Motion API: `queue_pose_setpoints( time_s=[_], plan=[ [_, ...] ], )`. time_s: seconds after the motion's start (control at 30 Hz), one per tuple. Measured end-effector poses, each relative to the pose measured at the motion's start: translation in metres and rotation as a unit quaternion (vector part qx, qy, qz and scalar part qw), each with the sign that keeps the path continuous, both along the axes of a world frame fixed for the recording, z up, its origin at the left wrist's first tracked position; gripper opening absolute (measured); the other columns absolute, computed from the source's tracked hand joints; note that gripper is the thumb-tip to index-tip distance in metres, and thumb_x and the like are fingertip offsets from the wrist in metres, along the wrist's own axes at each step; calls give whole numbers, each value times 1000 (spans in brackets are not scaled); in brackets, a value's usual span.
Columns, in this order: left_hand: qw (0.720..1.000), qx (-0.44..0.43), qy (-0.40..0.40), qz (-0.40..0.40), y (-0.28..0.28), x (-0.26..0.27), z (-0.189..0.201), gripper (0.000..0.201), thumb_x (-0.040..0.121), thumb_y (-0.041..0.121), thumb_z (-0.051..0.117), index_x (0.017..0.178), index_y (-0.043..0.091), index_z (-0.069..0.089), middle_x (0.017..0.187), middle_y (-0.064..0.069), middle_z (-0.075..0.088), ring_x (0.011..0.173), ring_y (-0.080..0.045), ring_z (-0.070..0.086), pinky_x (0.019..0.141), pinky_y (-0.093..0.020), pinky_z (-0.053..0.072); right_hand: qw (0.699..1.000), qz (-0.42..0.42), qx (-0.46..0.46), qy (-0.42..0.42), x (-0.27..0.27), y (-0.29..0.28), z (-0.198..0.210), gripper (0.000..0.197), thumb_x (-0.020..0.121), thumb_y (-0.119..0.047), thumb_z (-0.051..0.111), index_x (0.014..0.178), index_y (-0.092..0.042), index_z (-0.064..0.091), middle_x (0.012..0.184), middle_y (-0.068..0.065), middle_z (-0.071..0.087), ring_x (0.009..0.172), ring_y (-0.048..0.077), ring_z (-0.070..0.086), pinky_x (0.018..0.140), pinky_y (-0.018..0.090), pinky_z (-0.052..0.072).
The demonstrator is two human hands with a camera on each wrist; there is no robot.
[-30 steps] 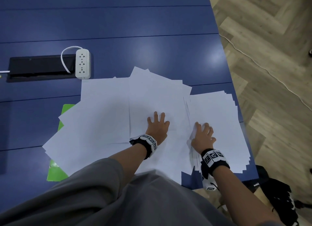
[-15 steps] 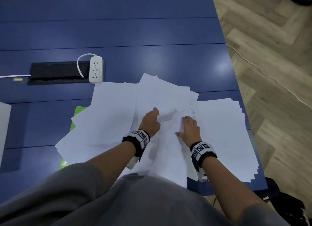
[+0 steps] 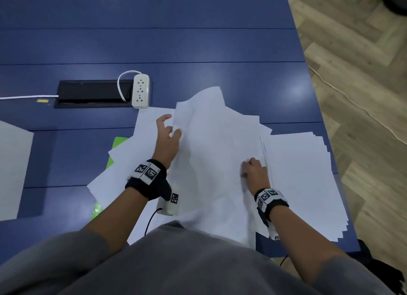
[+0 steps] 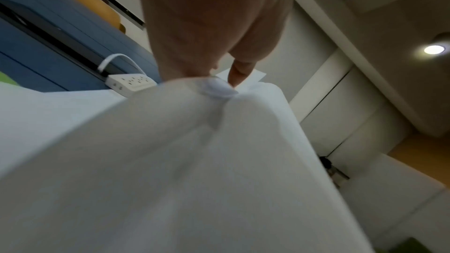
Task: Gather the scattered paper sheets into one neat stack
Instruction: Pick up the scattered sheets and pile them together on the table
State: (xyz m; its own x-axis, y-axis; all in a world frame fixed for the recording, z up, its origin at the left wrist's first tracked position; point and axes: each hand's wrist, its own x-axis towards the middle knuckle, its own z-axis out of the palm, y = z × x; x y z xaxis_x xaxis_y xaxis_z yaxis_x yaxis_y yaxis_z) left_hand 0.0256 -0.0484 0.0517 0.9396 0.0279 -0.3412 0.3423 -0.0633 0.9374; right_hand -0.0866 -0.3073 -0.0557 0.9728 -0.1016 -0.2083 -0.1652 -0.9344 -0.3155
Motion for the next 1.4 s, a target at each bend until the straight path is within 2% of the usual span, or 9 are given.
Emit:
queue_pose_setpoints(
  time_s=[0.17,0.27,0.4,0.6,0.73,0.87,1.07,1.2,1.4],
  plan=[
    [990,103,98,-1,42,-5,-36,31,95,27,48,122,22,32,102,-8,57,89,-29,58,80,-38,48,1000,17,2,4,-3,3,0,36,49,23,65,69,-7,58,73,9,53,64,29,54,53,29,32],
    [982,85,170,12,58,-18,-44,56,90,42,60,129,17,29,111,-6,57,90,-20,59,75,-33,47,999,33,-29,27,-3,3,-2,41,44,23,74,76,-1,63,74,13,58,62,32,59,46,33,44],
    [975,110,195,-10,77,-34,-57,71,81,12,73,135,9,27,114,-8,54,98,-25,56,85,-37,47,994,60,-84,25,-6,11,0,45,36,22,74,73,0,63,68,13,57,56,29,57,43,33,44],
    [965,160,203,-33,94,-43,-85,22,77,10,66,99,12,64,106,-18,68,100,-35,64,91,-51,50,986,61,-149,46,0,11,7,40,33,11,82,59,-6,58,60,8,54,52,27,56,45,30,41],
    [963,119,237,40,93,-42,-80,20,95,27,52,96,9,61,101,-15,64,102,-36,62,95,-48,49,990,32,-131,36,11,14,13,40,64,-23,78,99,-8,66,104,12,62,96,32,59,66,44,46],
    [966,99,235,48,98,-43,-72,33,99,38,44,113,11,56,106,-10,60,98,-28,57,86,-37,44,986,33,-83,139,22,14,15,71,84,-38,60,143,-15,30,150,7,25,138,28,23,94,50,41],
    [966,78,239,56,109,-41,-79,40,97,48,40,123,22,54,121,-2,59,108,-29,56,80,-39,48,979,68,-129,139,22,21,7,54,78,-23,68,124,-2,51,138,24,43,124,42,43,75,49,52],
    [968,85,229,56,111,-42,-82,30,100,37,40,119,17,53,98,-1,52,82,-20,48,61,-26,36,976,59,-141,158,29,26,7,37,53,-6,80,85,2,63,98,27,62,75,40,61,48,40,50],
    [974,56,212,56,105,-45,-87,31,100,28,42,123,13,57,107,-2,59,97,-20,53,82,-33,42,990,-19,-113,77,49,34,31,10,81,-15,56,83,-5,57,83,11,61,69,31,60,70,38,39]
  ],
)
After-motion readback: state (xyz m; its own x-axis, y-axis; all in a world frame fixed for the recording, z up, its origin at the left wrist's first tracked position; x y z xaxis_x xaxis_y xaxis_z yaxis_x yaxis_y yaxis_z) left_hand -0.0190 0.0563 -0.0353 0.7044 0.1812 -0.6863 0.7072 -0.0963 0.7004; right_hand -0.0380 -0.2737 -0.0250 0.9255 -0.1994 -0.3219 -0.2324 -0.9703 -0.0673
